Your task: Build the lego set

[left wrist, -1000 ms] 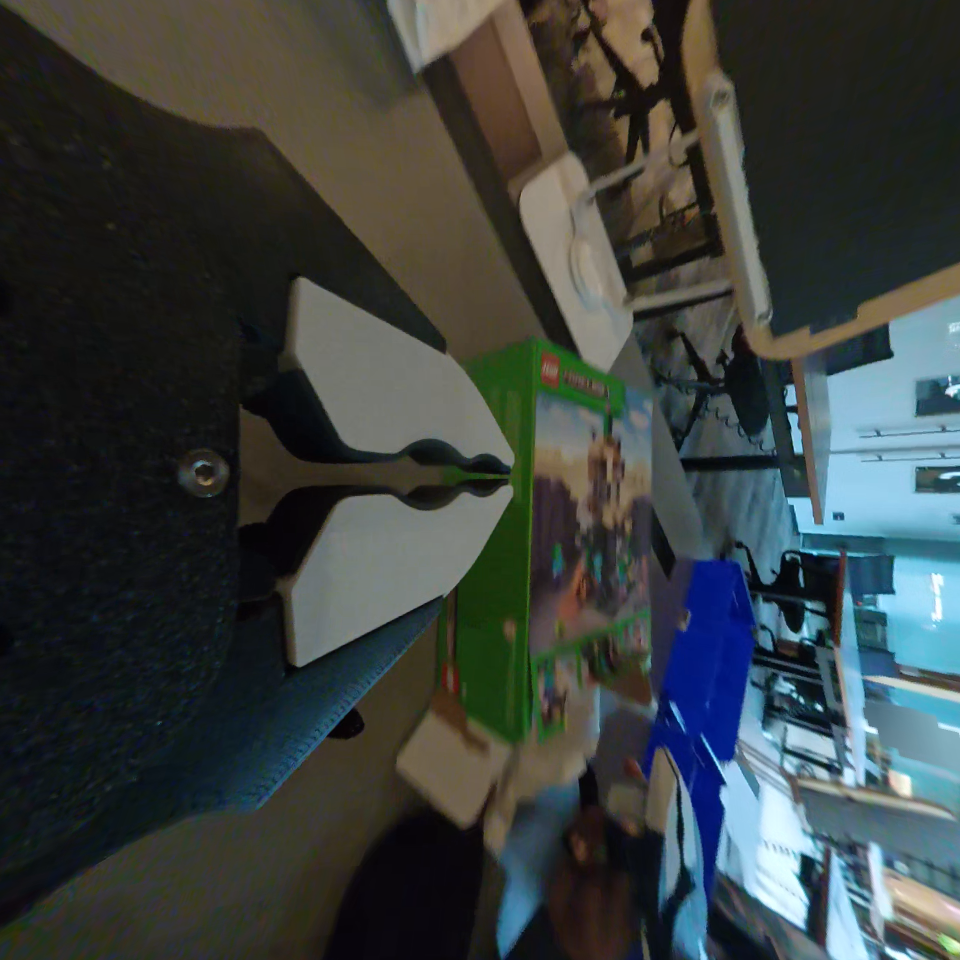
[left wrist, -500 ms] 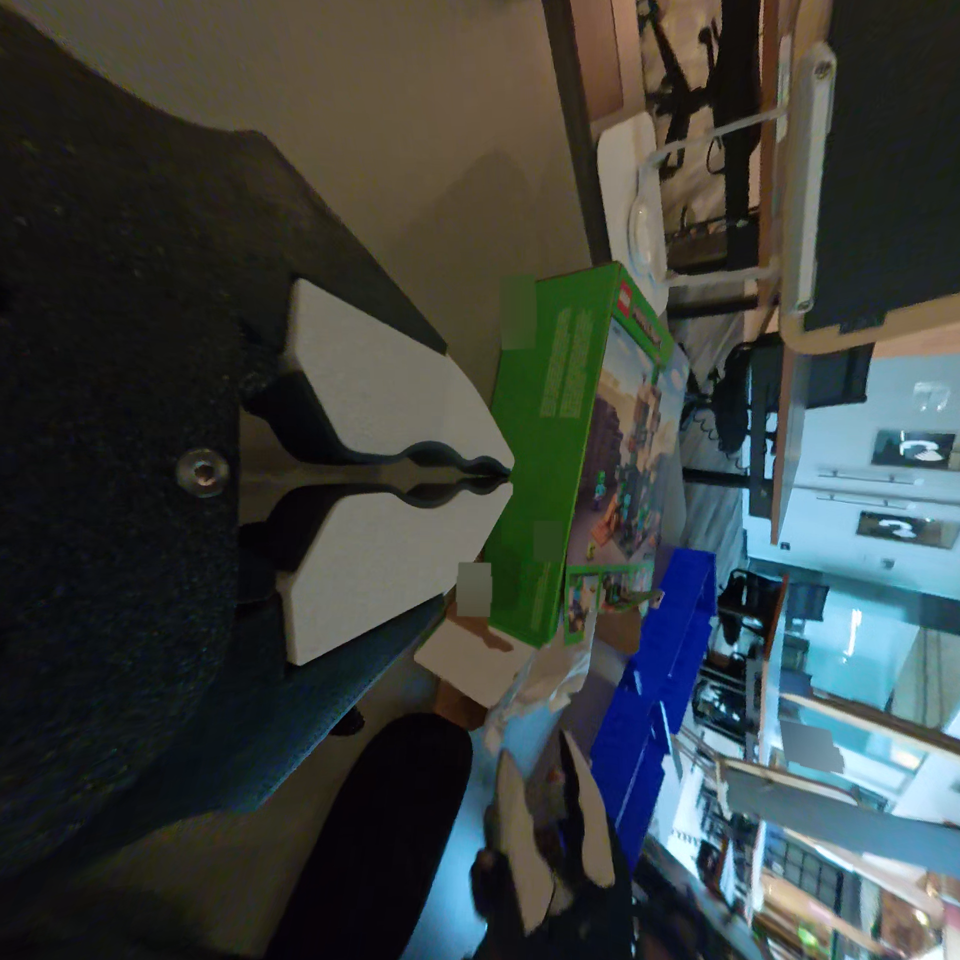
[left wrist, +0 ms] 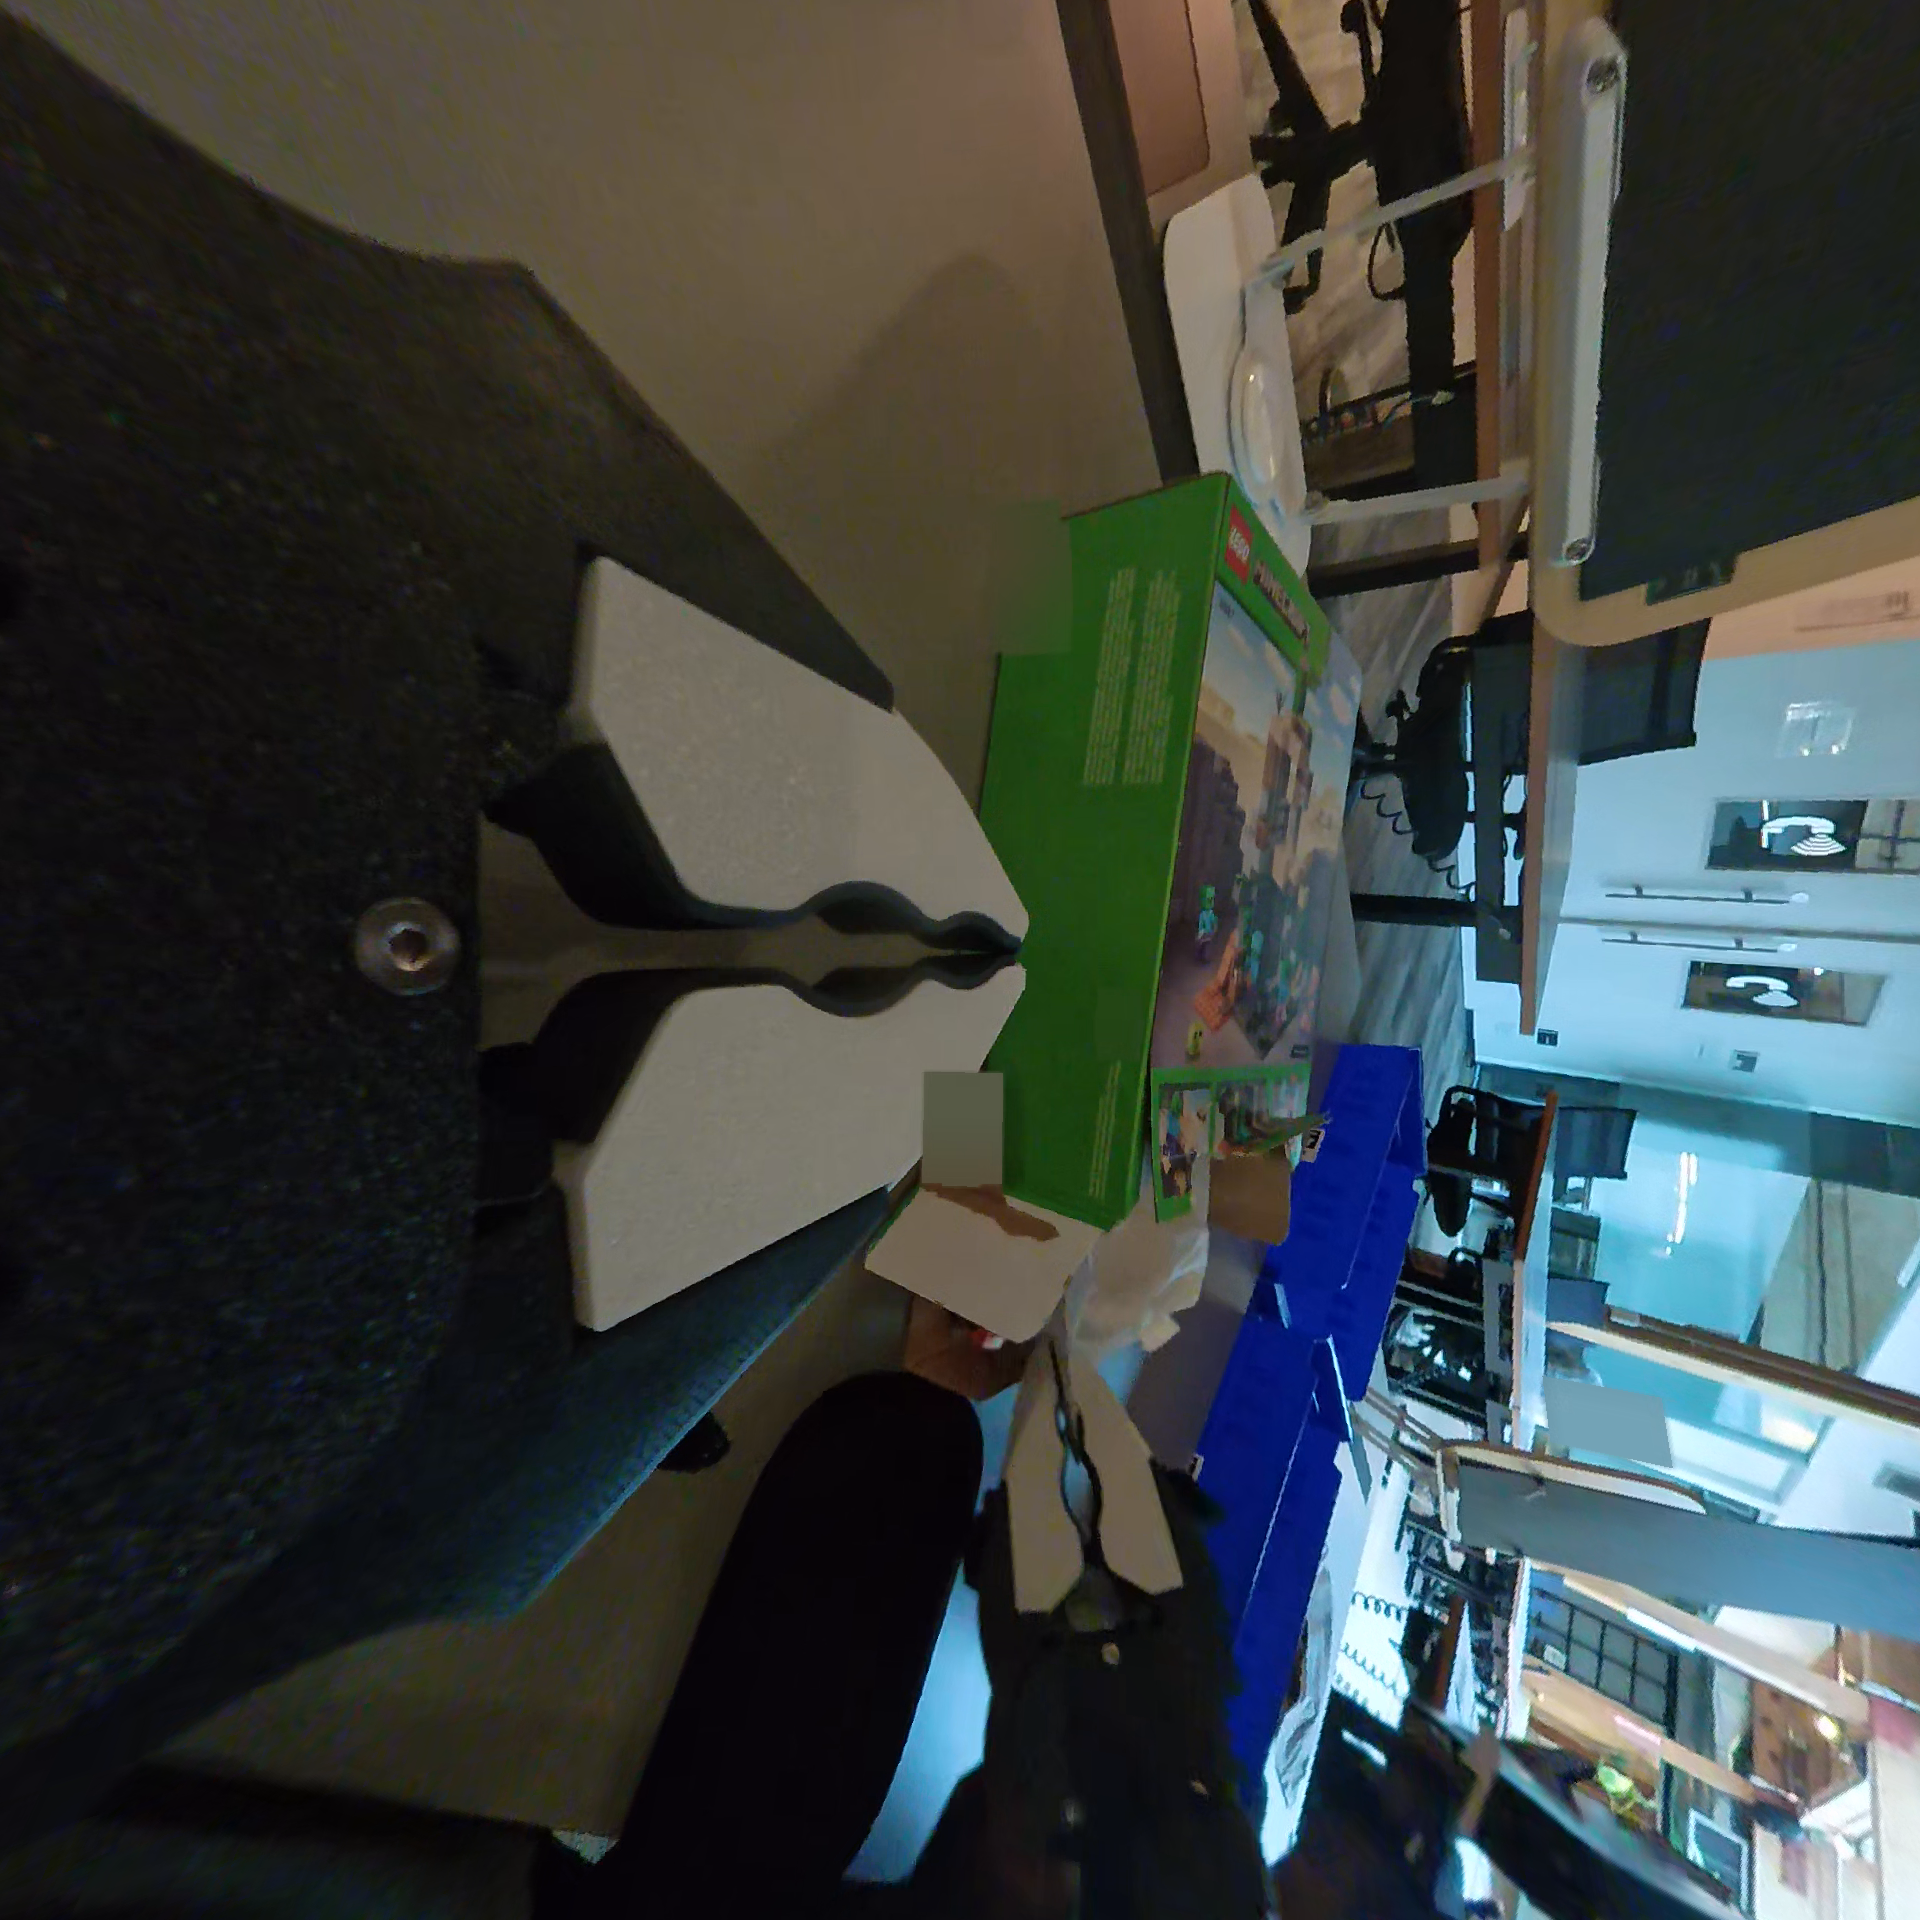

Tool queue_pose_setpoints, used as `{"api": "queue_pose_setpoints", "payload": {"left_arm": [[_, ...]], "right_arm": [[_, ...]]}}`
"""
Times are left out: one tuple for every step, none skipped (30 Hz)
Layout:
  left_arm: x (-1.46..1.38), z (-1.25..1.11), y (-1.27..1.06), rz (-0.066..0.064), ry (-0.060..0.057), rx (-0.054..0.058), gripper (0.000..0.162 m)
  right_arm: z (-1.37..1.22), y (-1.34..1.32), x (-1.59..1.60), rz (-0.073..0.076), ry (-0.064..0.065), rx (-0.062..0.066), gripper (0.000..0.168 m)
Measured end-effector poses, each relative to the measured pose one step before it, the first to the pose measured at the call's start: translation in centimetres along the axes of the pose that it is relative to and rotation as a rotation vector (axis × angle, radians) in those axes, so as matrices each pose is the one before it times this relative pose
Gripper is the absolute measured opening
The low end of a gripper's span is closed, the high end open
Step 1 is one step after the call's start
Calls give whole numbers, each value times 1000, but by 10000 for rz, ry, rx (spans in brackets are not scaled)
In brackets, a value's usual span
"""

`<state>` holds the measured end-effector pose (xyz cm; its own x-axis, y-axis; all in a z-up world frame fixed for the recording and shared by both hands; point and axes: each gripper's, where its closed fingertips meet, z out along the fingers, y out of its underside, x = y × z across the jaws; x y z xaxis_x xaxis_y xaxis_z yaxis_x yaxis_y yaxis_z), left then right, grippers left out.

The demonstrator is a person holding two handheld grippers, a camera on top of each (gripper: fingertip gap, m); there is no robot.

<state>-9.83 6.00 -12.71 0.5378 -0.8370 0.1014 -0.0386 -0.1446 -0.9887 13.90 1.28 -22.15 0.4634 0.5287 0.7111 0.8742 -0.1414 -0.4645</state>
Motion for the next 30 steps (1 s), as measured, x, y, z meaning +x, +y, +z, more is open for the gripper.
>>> {"api": "queue_pose_setpoints", "payload": {"left_arm": [[-32, -158, 14, -4, -21, 3, 0], [29, -112, 81, -30, 26, -34, 0], [53, -62, 72, -31, 48, -48, 0], [34, -36, 22, 8, 21, -22, 0], [46, -30, -32, 60, 11, -6, 0], [63, 1, -48, 74, 26, -20, 0], [99, 61, -64, 60, 51, -22, 0], [131, 84, -97, 51, 57, -5, 0], [121, 82, -152, 55, 47, 15, 0], [162, 79, -185, 65, 53, 29, 0], [182, 63, -199, 63, 58, 34, 0], [182, 45, -230, 60, 45, 53, 0], [200, 29, -222, 62, 39, 66, 0], [221, 9, -167, 61, 50, 38, 0], [230, -10, -93, 72, 41, 12, 0], [175, -16, -39, 91, 18, -8, 0], [111, -34, -45, 101, -8, -4, 0], [63, -40, -35, 91, -18, 2, 0], [7, -36, -39, 53, -13, 3, 0], [11, -17, -35, 9, 3, 5, 0], [-15, -5, -15, -25, 13, 4, 0], [3, 24, -3, -26, 22, 0, 0], [18, 32, 8, 3, 28, -1, 0], [42, 49, -10, 23, 22, -4, 0], [69, 40, -17, 25, 24, 3, 0], [116, 42, -63, 30, 33, 24, 0], [117, 29, -81, 41, 12, 32, 0], [83, 0, -57, 51, -25, 22, 0], [85, -1, 8, 52, -30, -7, 0], [85, -8, 20, 39, -23, 0, 0]], "right_arm": [[-299, -74, 115, 328, -229, 20, 0], [-404, -80, 212, 431, -255, 106, 0], [-559, -74, 482, 376, -106, 127, 0], [-659, -76, 662, 360, -46, 93, 0], [-715, -160, 728, 389, -65, 116, 0], [-733, -305, 746, 436, -96, 159, 0], [-711, -406, 702, 461, -178, 143, 0], [-675, -455, 671, 473, -233, 87, 0], [-647, -510, 615, 485, -291, 61, 0], [-597, -533, 499, 525, -387, 32, 0], [-568, -573, 455, 512, -399, 40, 0], [-541, -594, 429, 395, -360, 66, 0], [-510, -520, 376, 332, -350, 19, 0], [-497, -487, 378, 314, -287, 20, 1], [-507, -450, 270, 330, -306, 17, 0], [-507, -461, 118, 370, -332, 49, 0], [-525, -531, 49, 345, -279, 119, 0], [-495, -448, -51, 308, -254, 83, 0], [-477, -412, -57, 224, -161, 69, 0], [-465, -335, -105, 183, -123, 36, 0], [-420, -311, -197, 181, -138, 29, 0], [-386, -324, -270, 148, -145, 55, 0], [-350, -332, -358, 172, -177, 65, 0], [-340, -408, -426, 178, -198, 107, 0], [-309, -451, -476, 144, -201, 134, 0], [-304, -445, -535, 113, -217, 137, 0], [-304, -539, -565, 100, -212, 175, 0], [-298, -557, -531, 71, -168, 177, 0], [-247, -561, -485, 70, -139, 171, 0], [-158, -573, -580, 79, -223, 187, 0]]}}
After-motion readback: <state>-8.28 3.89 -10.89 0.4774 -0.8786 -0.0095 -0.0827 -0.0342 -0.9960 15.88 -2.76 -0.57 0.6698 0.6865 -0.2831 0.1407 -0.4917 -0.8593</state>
